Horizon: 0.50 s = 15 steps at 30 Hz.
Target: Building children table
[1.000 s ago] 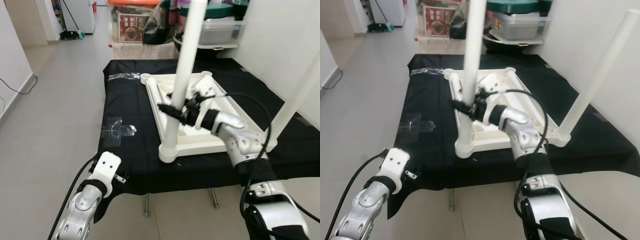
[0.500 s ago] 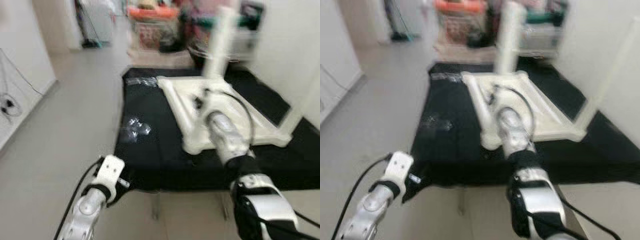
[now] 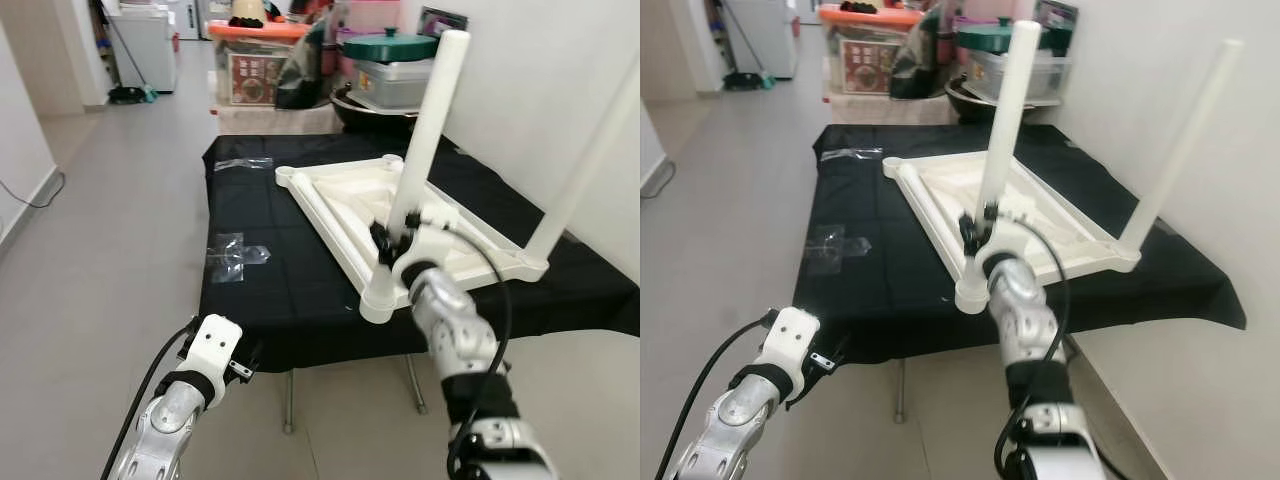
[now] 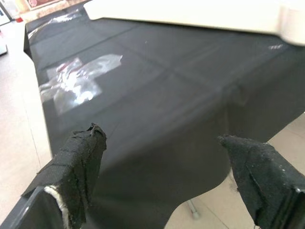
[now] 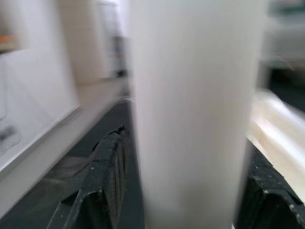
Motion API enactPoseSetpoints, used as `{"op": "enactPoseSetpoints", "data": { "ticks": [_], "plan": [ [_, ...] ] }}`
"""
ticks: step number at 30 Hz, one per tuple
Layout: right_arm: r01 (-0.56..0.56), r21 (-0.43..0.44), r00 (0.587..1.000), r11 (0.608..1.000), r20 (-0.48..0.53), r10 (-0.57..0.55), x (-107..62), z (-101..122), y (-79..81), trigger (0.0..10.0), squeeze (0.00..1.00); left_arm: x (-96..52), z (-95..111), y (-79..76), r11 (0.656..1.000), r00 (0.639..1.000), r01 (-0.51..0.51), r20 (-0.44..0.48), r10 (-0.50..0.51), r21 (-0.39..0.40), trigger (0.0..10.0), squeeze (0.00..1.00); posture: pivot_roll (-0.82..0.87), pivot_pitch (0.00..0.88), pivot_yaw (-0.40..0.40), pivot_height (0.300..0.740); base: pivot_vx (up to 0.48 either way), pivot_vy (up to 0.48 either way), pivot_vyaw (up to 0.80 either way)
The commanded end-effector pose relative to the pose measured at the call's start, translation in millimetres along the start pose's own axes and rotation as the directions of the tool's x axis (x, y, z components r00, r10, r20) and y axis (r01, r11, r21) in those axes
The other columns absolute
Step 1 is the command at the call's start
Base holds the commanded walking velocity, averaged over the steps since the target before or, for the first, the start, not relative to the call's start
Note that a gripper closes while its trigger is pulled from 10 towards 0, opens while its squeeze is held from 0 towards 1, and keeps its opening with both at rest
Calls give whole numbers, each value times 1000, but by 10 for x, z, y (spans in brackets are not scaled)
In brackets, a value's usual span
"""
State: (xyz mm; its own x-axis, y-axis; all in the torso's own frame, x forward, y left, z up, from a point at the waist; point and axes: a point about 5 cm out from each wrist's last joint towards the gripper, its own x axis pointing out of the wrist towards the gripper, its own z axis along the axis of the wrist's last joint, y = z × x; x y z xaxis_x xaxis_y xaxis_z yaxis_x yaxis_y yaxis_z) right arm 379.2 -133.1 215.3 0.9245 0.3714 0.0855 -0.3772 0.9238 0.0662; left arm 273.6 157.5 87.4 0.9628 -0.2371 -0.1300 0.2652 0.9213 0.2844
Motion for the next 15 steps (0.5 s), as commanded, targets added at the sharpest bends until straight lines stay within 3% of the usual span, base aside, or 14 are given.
{"op": "enactPoseSetpoints", "data": {
  "ticks": [1,8,10,11,14,15],
  "plan": [
    [-173,-30,985,984,1,173,51,35,143,10000,0,17,-5,-21,1000,1000,10,1,-10,-11,10000,0,106,0,-73,740,0,0,0],
    [-388,-93,919,917,-114,377,66,-105,175,10000,0,4,-25,-16,1000,1000,0,-2,0,-11,10000,0,125,0,-87,740,0,0,0],
    [-398,-109,912,911,-149,381,83,-184,175,10000,0,10,-25,-15,1000,1000,-1,-2,1,-9,10000,0,128,0,-90,740,0,0,0],
    [-408,-118,906,905,-172,386,93,-235,168,7216,0,16,-25,-17,1000,1000,-1,-2,1,-8,10000,0,128,0,-90,740,0,0,0],
    [-398,-122,906,909,-207,369,105,-309,142,7216,0,26,-17,-18,1000,1000,-1,1,1,-7,10000,0,131,0,-94,740,0,0,0],
    [-336,-117,927,935,-220,305,126,-347,72,0,0,36,1,-22,1000,1000,-2,6,2,-6,10000,0,140,0,-100,740,0,0,0]
  ]
}}
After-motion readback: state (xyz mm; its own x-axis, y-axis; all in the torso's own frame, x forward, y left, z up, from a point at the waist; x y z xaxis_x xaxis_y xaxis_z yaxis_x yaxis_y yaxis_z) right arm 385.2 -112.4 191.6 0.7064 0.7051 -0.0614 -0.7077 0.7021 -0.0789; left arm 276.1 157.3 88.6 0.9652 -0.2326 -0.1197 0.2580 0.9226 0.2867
